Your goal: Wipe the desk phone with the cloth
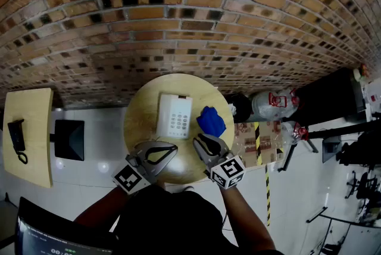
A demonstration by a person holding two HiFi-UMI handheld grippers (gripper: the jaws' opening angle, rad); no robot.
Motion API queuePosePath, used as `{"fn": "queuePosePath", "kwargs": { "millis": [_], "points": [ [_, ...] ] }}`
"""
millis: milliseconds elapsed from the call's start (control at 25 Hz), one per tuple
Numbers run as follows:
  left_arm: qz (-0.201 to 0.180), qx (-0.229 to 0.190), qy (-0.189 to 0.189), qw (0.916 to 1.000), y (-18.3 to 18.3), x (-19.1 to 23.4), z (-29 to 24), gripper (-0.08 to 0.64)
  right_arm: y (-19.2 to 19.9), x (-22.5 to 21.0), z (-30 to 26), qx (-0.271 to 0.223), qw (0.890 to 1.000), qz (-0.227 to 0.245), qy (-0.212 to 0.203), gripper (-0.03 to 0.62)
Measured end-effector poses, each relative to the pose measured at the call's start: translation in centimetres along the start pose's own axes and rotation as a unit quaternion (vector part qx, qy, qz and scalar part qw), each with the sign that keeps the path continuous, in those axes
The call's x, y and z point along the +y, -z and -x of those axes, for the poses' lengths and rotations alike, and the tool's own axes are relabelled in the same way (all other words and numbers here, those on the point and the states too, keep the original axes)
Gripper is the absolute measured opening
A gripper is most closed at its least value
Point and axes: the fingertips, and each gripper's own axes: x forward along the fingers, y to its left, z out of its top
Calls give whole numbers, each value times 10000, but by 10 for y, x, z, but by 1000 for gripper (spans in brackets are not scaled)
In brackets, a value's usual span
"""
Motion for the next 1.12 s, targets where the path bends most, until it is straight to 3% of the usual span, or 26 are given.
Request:
{"fn": "queuePosePath", "kwargs": {
  "millis": [200,280,400,520,640,760,880,960,1000,1080,1120],
  "points": [
    [194,50,14,9998,13,33,-30,-12,76,-105,-55,1212,9921,-155,275,240],
    [128,100,94,9998,17,38,-41,-3,108,-142,-68,1642,9850,-247,473,275],
    [6,166,254,9995,20,35,-55,-3,152,-192,-73,2208,9702,-598,801,275],
    [69,199,268,9994,23,35,-62,-3,179,-231,-74,2669,9555,-658,1073,276],
    [201,232,209,9993,28,35,-62,-3,200,-245,-76,3250,9392,-353,1051,276],
    [-220,197,336,9990,27,33,-60,-3,224,-249,-76,3833,9182,-65,997,276],
    [-439,238,326,9982,30,38,-55,-3,226,-257,-81,3770,9184,-94,1196,265],
    [-290,290,194,9990,35,43,-51,-4,225,-259,-82,3788,9166,-139,1272,209],
    [-125,300,107,9994,37,45,-50,-3,225,-257,-81,3833,9148,-150,1264,125],
    [263,320,-57,9991,41,47,-48,-3,226,-252,-82,3824,9161,-267,1173,91],
    [240,314,-64,9992,41,47,-47,-3,223,-249,-85,3741,9202,-363,1094,89]
  ]
}}
